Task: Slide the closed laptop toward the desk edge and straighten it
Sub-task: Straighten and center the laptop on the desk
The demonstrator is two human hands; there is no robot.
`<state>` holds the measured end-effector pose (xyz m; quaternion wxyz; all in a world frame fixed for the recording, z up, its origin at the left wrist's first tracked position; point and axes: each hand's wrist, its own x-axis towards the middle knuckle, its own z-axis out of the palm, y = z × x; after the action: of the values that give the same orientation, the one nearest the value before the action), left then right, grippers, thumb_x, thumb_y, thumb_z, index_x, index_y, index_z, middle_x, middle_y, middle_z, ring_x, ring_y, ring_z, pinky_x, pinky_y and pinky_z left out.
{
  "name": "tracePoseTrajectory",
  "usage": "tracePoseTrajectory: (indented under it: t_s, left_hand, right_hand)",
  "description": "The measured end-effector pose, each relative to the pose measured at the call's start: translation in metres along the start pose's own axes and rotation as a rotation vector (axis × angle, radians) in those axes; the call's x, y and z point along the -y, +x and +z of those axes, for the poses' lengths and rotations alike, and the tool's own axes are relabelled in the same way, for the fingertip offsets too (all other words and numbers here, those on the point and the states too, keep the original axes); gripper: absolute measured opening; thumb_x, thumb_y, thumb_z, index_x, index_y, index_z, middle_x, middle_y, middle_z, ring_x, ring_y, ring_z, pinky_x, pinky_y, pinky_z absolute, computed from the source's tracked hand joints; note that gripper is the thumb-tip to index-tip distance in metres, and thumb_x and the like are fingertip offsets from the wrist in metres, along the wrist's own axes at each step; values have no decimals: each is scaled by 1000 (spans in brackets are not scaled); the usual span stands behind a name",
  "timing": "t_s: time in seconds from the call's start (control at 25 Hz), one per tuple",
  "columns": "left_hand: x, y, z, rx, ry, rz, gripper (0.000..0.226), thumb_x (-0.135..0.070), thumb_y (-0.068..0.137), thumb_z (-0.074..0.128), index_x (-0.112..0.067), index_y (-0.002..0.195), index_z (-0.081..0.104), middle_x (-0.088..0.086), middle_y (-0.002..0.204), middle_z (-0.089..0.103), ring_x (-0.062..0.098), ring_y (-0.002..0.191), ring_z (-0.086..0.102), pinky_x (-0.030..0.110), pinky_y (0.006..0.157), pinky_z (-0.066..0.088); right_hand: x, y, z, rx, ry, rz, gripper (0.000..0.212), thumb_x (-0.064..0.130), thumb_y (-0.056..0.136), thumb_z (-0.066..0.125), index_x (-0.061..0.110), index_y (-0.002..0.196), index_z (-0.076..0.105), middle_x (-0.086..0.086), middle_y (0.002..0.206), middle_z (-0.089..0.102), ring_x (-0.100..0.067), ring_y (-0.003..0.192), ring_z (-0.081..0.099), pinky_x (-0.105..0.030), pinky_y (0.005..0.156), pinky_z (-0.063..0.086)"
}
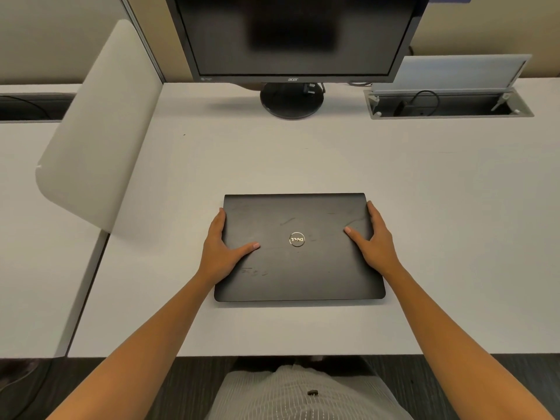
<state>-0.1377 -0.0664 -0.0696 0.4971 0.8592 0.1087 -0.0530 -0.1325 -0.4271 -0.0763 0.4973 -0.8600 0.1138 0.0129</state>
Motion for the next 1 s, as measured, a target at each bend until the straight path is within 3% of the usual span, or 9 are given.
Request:
tracePoseTrajectory:
  t_s: [0.64, 0.88, 1.0]
  left_hand:
    - [-3, -3, -1, -8, 3, 11, 119, -51, 64, 91, -27, 159, 24, -11, 161, 32, 10, 144, 34, 24, 113, 29]
    - [5, -16, -4, -8, 7, 22, 111, -51, 69, 87, -31, 159, 23, -24, 154, 30, -7, 134, 30, 22, 112, 28]
    - [6, -21, -4, -16, 6, 17, 108, -47, 72, 87, -29, 159, 24, -21, 156, 30, -6, 135, 30, 22, 113, 27]
  right_hand:
    - [2, -3, -1, 7, 16, 0, 83, 38, 90, 70, 27, 157, 24, 8, 160, 32, -15, 144, 35, -24, 110, 29]
    - [-12, -33, -4, -4, 40, -8, 81, 41, 87, 71, 32, 156, 27, 12, 157, 36, -5, 136, 38, -23, 107, 32]
    - [-13, -36, -3, -6, 34, 3, 79, 40, 89, 69, 32, 156, 27, 12, 157, 35, -8, 139, 37, -24, 108, 32]
